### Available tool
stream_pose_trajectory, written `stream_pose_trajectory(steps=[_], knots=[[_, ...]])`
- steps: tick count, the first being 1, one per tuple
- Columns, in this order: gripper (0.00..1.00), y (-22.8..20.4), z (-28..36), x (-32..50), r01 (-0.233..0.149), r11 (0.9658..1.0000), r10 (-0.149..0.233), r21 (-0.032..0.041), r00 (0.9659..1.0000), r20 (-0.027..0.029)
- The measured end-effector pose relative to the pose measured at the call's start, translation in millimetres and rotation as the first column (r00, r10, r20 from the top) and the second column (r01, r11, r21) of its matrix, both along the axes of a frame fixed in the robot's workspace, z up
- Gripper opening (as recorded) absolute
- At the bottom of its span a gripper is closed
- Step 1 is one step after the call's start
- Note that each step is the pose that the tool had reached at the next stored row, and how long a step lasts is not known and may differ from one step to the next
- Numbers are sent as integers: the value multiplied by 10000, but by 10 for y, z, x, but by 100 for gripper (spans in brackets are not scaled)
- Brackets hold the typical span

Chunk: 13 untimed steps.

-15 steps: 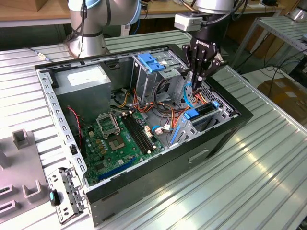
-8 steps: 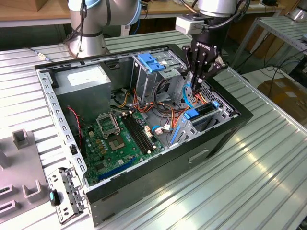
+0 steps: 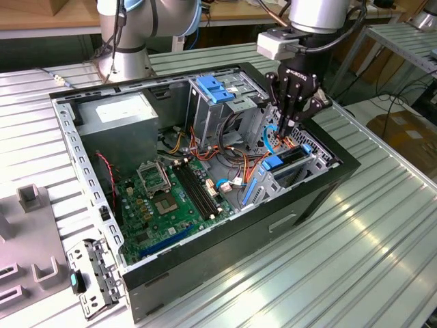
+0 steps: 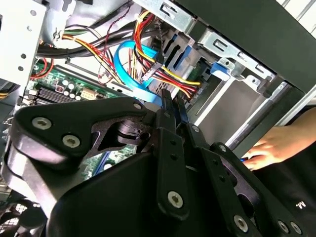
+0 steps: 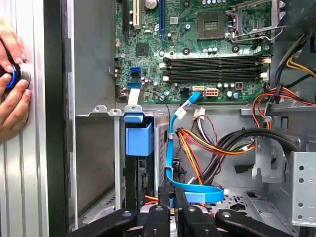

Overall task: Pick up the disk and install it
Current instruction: 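Insert the second disk wire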

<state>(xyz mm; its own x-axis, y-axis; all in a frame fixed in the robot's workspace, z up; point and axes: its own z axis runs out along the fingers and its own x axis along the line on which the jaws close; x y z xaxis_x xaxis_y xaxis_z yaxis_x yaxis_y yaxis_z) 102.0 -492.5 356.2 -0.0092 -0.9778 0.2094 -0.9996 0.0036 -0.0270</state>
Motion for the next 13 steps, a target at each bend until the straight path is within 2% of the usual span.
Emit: stream_pose_trajectory(steps=[2,3,4,5,7,9,11,13], knots=[[16,-4,-4,-18,-16,10000,16,5,9999,121],[16,-7,-6,-34,-21,10000,20,8,9998,214],[16,-10,-8,-48,-23,10000,23,13,9996,271],[16,-19,-11,-66,-24,10000,23,41,9994,332],[16,-60,-22,-97,-30,9998,22,172,9990,446],[16,-99,-28,-103,-40,9997,28,237,9987,499],[16,-171,-43,-115,-66,9993,45,365,9983,580],[16,-228,-58,-134,-107,9988,79,467,9982,603]])
